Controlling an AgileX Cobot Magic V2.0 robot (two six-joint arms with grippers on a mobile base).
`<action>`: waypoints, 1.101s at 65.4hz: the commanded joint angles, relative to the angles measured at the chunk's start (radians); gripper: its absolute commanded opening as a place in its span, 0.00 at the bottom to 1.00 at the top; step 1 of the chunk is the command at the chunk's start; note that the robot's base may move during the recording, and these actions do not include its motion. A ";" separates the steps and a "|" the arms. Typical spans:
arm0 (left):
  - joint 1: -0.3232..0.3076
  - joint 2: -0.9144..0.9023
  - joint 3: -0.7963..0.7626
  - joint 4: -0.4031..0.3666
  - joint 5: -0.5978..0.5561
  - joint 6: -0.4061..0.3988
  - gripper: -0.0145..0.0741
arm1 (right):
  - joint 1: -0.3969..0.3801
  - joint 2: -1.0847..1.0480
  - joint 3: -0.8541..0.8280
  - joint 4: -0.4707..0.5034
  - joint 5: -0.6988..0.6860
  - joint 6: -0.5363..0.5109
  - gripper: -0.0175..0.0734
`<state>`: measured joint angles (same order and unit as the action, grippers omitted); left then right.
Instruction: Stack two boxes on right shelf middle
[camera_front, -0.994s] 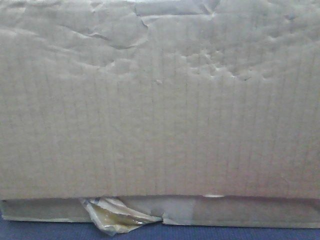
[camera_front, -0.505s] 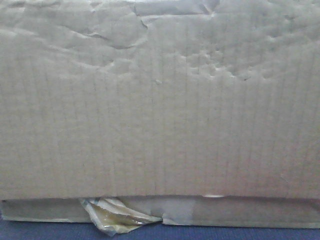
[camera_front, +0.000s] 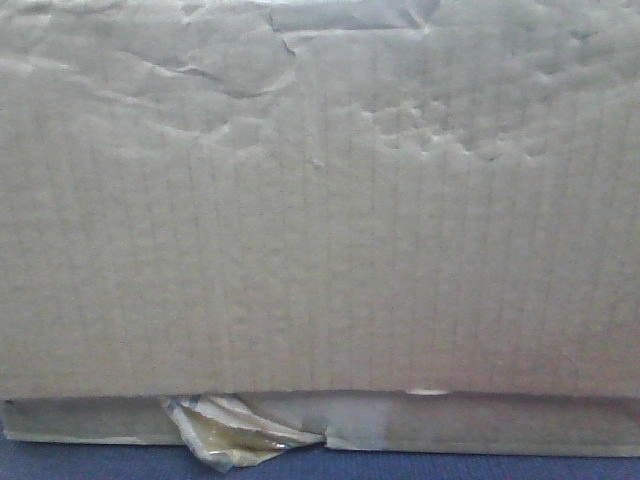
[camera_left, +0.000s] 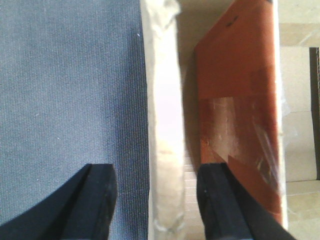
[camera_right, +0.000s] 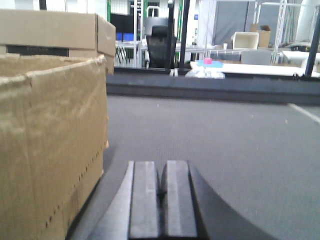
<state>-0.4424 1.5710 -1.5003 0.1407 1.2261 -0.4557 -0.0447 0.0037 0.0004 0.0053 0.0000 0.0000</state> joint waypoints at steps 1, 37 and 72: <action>0.002 -0.002 0.001 0.000 -0.005 0.004 0.49 | -0.003 -0.004 0.000 0.006 -0.101 0.009 0.01; 0.002 -0.002 0.001 0.000 -0.005 0.004 0.49 | -0.003 0.542 -0.708 0.087 0.857 0.115 0.01; 0.002 -0.002 0.001 0.000 -0.005 0.004 0.49 | -0.003 0.967 -1.080 0.089 1.107 0.101 0.02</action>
<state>-0.4424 1.5710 -1.5003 0.1407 1.2239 -0.4557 -0.0447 0.9025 -1.0324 0.0947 1.0472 0.0747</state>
